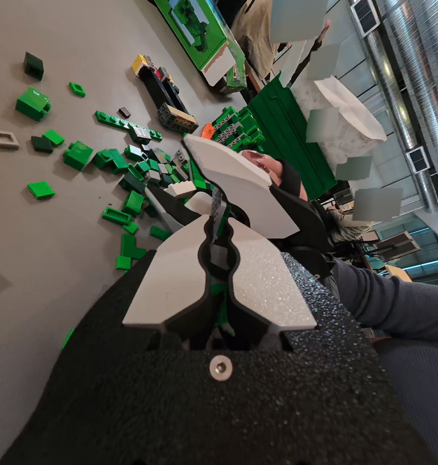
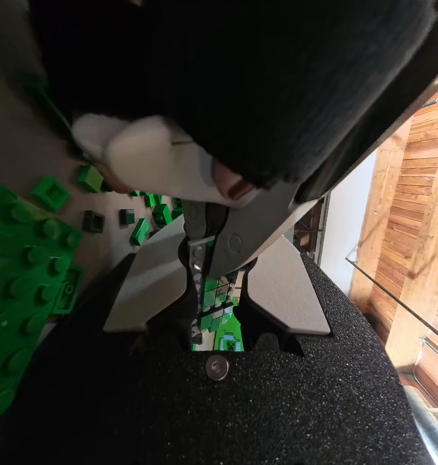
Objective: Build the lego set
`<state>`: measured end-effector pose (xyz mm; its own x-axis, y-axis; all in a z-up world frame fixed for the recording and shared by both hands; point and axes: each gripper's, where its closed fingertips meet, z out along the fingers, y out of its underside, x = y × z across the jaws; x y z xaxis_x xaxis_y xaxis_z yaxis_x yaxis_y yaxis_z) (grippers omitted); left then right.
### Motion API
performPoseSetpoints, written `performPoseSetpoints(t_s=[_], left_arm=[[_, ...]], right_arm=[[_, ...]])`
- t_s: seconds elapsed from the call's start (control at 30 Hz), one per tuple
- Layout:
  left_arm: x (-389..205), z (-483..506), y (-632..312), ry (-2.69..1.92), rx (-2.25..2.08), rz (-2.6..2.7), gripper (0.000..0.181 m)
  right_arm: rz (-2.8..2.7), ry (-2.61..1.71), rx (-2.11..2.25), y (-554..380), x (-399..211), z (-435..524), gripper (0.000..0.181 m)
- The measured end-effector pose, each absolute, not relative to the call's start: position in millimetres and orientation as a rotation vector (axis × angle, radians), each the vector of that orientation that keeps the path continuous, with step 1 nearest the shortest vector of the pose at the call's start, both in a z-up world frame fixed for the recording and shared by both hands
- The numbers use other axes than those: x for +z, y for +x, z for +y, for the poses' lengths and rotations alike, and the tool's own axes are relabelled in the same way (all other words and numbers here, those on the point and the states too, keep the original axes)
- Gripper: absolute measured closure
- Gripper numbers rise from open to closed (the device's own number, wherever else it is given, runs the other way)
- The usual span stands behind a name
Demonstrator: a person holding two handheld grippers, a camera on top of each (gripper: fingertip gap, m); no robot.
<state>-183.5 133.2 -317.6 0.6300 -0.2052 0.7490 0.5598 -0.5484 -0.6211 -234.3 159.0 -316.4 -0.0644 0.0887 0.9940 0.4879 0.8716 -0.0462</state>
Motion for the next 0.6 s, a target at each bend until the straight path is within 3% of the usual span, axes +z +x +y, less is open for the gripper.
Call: performPoseSetpoints(t_s=[0.37, 0.6], left_arm=[[-312.1, 133.3, -183.0, -1.845, -1.125, -0.323, 0.173], [-312.0, 138.3, -182.6, -1.873, -0.945, -0.225, 0.174]], right_arm=[[-1.601, -0.469, -0.331, -233.3, -312.7, 159.8, 0.144], [-1.626, -0.600, -0.199, -231.7, -316.5, 165.3, 0.145]])
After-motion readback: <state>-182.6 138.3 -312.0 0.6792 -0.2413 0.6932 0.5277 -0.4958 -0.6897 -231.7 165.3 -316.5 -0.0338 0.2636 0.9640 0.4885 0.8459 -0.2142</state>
